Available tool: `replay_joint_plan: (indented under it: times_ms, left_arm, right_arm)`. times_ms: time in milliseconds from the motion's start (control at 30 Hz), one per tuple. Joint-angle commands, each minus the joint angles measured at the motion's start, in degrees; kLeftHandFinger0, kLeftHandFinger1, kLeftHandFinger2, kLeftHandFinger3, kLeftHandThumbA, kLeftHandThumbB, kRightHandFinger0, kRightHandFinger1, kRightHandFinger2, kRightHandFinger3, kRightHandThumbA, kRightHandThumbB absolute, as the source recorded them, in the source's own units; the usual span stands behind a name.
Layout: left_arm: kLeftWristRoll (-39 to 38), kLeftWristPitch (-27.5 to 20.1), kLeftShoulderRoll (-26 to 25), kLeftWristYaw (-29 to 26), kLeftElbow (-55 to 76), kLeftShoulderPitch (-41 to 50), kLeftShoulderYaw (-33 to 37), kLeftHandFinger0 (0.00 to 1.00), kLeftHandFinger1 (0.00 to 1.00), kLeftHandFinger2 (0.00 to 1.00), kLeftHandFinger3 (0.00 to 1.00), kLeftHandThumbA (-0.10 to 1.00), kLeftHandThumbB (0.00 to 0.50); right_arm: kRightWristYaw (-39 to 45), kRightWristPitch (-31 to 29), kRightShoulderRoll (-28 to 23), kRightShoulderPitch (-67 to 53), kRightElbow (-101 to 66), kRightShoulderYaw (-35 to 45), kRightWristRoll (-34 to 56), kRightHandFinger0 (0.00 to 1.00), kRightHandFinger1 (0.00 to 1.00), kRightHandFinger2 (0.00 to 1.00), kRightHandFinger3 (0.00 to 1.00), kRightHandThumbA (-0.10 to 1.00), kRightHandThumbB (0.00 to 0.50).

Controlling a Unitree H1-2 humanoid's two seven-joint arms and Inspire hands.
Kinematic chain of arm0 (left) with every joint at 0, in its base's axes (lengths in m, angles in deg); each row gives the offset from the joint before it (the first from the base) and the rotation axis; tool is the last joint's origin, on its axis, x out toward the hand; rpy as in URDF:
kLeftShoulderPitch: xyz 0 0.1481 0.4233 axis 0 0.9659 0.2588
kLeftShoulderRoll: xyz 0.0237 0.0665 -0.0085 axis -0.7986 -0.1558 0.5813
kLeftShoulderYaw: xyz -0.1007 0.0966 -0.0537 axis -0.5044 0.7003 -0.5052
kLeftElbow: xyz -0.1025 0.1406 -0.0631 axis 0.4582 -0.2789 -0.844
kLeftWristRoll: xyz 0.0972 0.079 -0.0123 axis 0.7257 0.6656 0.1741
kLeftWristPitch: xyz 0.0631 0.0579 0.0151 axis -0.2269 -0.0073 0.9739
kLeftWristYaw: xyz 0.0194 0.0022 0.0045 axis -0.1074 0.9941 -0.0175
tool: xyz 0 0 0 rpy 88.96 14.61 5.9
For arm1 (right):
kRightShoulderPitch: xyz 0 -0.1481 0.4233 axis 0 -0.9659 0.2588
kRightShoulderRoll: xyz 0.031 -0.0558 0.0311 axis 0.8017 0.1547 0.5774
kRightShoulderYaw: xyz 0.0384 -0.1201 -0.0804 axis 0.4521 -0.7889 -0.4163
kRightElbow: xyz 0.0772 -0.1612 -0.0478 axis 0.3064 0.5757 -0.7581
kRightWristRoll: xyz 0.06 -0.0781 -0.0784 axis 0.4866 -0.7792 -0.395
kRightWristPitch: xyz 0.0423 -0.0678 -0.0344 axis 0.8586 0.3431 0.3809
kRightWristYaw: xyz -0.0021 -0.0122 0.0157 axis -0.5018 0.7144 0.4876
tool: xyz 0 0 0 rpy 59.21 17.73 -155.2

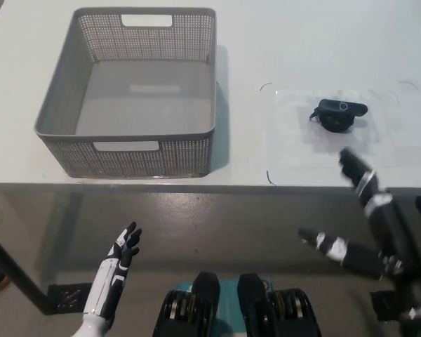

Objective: Use the right hand to pick up a webcam and put it into a container on the left side

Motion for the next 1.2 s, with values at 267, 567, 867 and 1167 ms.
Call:
replay_joint_plan:
  times_ms: [267,567,867,1167]
  left_arm:
    - [-1.05,-3.74,-0.86,0.84,2.59,1.89,0.04,1.00,1.00,1.00,1.00,1.00,0.113]
    - [-0.07,-4.33,-0.54,0.42,3.07,4.44,0.46,1.00,1.00,1.00,1.00,1.00,0.121]
    - [0.13,-4.41,-0.81,0.42,3.32,4.66,0.45,1.00,1.00,1.00,1.00,1.00,0.129]
    - [0.79,-3.87,-0.91,0.25,4.02,4.42,0.40,1.00,1.00,1.00,1.00,1.00,0.128]
  right_arm:
    - [3.16,12.53,-15.16,25.29,8.53,-1.44,-16.20,1.00,1.00,1.00,1.00,0.94,0.347]
    - [6.96,14.07,-18.53,46.83,33.91,-10.28,-21.76,1.00,1.00,1.00,1.00,0.87,0.406]
    - [8.26,10.24,-15.13,64.06,65.19,-18.88,-23.53,1.00,1.00,1.00,1.00,0.78,0.453]
    - [6.07,8.57,-11.09,67.53,78.54,-23.29,-24.35,1.00,1.00,1.00,1.00,0.86,0.480]
